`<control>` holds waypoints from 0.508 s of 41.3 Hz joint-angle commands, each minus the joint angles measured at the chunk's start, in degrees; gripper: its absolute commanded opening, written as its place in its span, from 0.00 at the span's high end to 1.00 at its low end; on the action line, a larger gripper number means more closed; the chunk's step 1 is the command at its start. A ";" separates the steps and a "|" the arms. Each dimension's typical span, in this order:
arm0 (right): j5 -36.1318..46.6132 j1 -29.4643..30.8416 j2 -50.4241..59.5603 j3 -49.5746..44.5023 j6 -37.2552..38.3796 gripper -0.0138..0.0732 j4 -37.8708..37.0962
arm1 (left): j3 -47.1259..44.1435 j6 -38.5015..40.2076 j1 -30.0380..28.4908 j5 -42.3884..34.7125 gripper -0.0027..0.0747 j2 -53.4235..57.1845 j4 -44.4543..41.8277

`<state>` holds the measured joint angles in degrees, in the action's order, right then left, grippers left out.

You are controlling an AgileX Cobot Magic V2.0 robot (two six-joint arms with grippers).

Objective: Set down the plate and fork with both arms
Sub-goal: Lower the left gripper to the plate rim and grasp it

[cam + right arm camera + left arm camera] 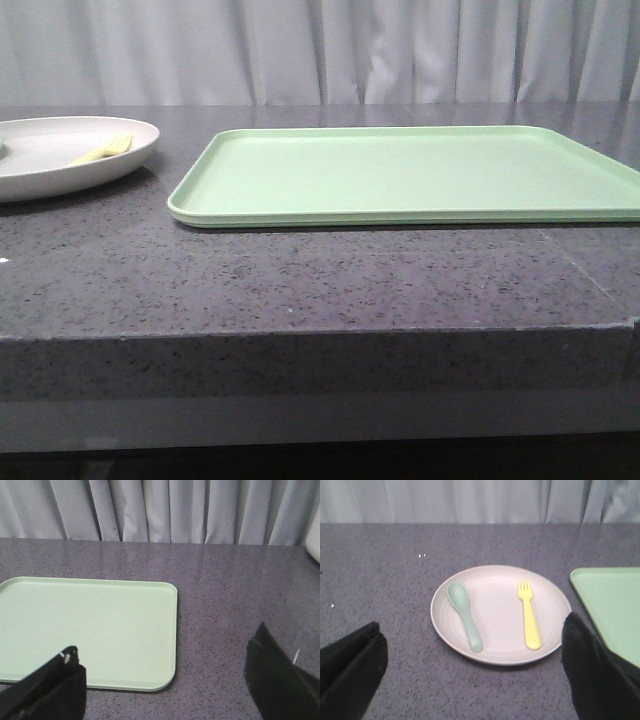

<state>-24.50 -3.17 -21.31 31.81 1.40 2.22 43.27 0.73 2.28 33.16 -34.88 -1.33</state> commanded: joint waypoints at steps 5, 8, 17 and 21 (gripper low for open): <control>4.35 0.10 -0.85 1.97 -0.17 0.09 -0.68 | 8.18 0.09 -0.12 5.86 0.10 -12.23 -4.38; 4.35 0.10 -0.85 1.97 -0.17 0.09 -0.68 | 10.46 0.73 -0.93 7.38 0.10 -17.09 -6.03; 4.35 0.10 -0.85 1.97 -0.17 0.09 -0.68 | 18.23 -1.69 -9.96 10.24 0.13 -30.40 2.04; 4.35 0.10 -0.85 1.97 -0.17 0.09 -0.68 | 21.95 -6.88 -13.81 12.29 0.19 -35.82 10.68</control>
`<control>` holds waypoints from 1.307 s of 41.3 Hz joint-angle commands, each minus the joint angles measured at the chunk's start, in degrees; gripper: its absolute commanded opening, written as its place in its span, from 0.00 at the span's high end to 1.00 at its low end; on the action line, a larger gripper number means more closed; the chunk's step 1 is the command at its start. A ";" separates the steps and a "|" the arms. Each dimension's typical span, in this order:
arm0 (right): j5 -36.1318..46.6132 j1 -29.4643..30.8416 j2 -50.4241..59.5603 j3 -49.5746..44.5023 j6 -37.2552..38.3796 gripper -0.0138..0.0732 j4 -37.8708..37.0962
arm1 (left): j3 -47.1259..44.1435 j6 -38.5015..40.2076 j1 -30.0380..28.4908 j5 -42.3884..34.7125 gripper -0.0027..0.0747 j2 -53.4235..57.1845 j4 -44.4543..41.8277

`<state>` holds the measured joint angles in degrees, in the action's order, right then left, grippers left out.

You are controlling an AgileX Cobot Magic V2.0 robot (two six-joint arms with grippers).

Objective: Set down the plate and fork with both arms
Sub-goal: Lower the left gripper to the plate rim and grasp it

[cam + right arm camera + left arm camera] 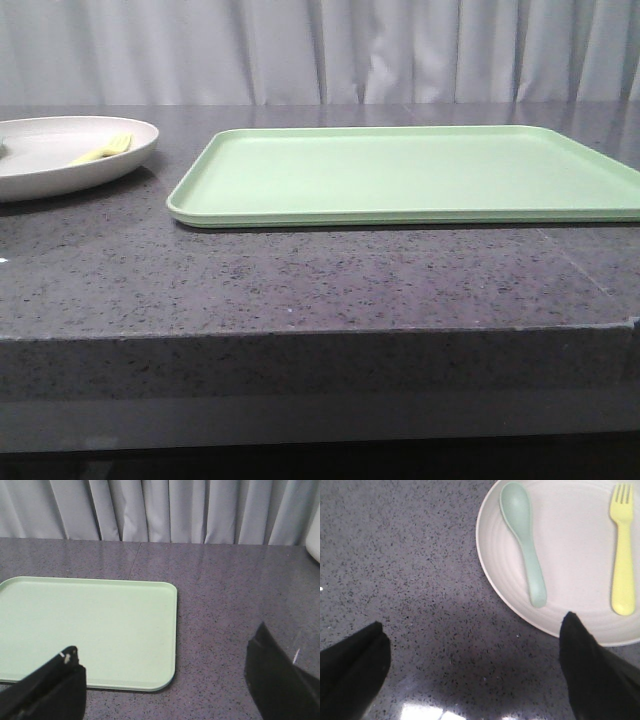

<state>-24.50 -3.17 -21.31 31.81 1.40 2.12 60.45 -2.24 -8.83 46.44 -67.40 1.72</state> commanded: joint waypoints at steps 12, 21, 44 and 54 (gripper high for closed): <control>4.35 0.10 -0.85 1.97 -0.17 0.09 -0.58 | 11.90 -15.39 -10.04 2.62 0.32 -16.02 24.94; 4.35 0.10 -0.85 1.97 -0.17 0.09 -0.58 | 13.67 -18.27 -10.63 2.54 0.40 -22.48 31.34; 4.35 0.10 -0.85 1.97 -0.17 0.09 -0.58 | 13.67 -21.89 -10.63 -4.17 0.62 -29.86 37.49; 4.35 0.10 -0.85 1.97 -0.17 0.09 -0.58 | 13.67 -21.89 -10.63 -4.20 0.88 -29.86 37.49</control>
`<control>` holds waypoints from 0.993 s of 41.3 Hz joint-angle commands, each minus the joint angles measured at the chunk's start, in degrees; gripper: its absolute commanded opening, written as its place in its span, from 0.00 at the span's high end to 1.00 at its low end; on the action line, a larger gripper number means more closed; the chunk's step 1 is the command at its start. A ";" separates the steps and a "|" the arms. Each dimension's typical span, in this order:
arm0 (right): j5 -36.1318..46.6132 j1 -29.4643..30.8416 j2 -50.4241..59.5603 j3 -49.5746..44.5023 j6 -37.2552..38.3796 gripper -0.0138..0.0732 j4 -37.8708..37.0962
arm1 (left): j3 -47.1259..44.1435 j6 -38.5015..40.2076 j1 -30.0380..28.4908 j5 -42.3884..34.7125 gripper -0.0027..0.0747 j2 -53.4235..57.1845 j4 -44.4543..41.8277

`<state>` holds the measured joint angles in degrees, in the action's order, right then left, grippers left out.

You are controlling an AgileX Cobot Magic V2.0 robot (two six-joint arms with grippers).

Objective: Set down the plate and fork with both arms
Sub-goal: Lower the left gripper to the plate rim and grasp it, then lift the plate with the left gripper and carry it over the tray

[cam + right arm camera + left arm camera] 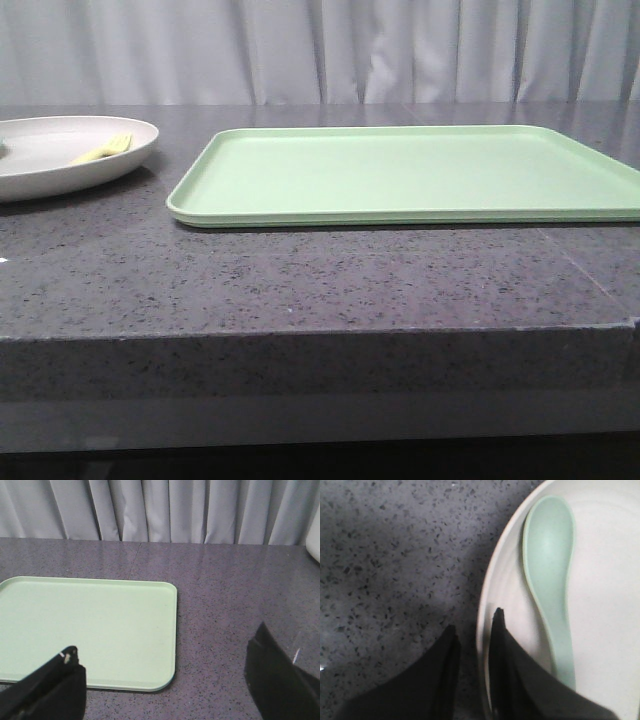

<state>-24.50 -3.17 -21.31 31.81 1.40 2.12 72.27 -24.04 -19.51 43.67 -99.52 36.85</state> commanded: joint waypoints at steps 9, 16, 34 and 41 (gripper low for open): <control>4.35 0.10 -0.85 1.97 -0.17 0.09 -0.58 | 1.86 -0.09 0.05 -1.07 0.99 2.26 2.35; 4.35 0.10 -0.85 1.97 -0.17 0.09 -0.58 | 2.10 -0.09 0.05 0.05 0.99 2.26 2.35; 4.52 0.10 -0.85 1.97 -0.17 0.09 -0.53 | 3.87 -0.09 0.05 2.20 0.99 9.22 7.54; 4.47 0.10 -0.85 1.97 -0.17 0.09 -0.53 | 3.87 -0.09 0.05 5.00 0.99 10.54 10.97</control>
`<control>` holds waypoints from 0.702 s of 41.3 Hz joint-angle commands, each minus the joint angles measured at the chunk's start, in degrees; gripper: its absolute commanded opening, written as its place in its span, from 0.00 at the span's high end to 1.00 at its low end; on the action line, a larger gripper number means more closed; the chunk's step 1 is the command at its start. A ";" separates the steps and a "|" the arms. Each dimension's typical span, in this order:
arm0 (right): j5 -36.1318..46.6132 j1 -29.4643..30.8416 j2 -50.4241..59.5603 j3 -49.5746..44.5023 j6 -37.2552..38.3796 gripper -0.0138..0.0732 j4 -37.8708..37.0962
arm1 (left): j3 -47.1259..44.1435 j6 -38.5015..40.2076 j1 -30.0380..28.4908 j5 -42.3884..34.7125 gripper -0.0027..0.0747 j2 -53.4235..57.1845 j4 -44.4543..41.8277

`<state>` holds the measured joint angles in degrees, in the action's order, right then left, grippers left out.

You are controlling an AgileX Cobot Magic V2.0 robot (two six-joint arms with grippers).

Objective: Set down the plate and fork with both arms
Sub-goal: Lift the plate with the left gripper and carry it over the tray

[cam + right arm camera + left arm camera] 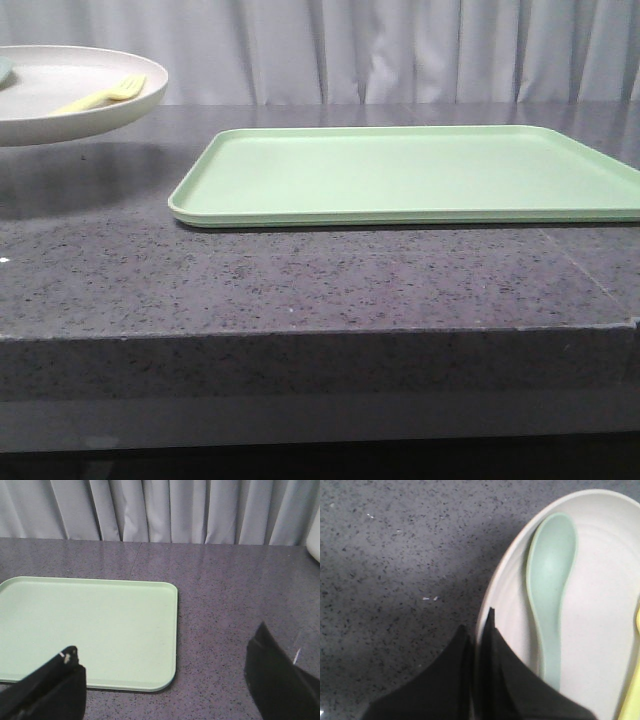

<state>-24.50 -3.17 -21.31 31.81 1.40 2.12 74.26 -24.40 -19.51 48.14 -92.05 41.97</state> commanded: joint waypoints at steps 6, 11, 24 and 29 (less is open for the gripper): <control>4.47 0.10 -0.85 1.97 -0.17 0.09 -0.53 | 1.88 0.81 1.35 2.00 0.99 3.18 8.95; 4.41 0.10 -0.85 1.92 -0.17 0.09 -0.53 | 1.88 3.43 5.51 0.79 0.99 3.20 9.72; 4.41 0.10 -0.85 1.92 -0.17 0.09 -0.53 | 1.88 11.47 25.17 -10.88 0.99 3.20 8.55; 4.46 0.10 -0.85 1.92 -0.17 0.09 -0.53 | 1.88 15.61 33.29 -17.39 0.99 3.00 8.41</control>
<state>-24.50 -3.17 -21.31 31.81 1.40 2.12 74.26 -12.45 9.39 37.45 -91.93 46.85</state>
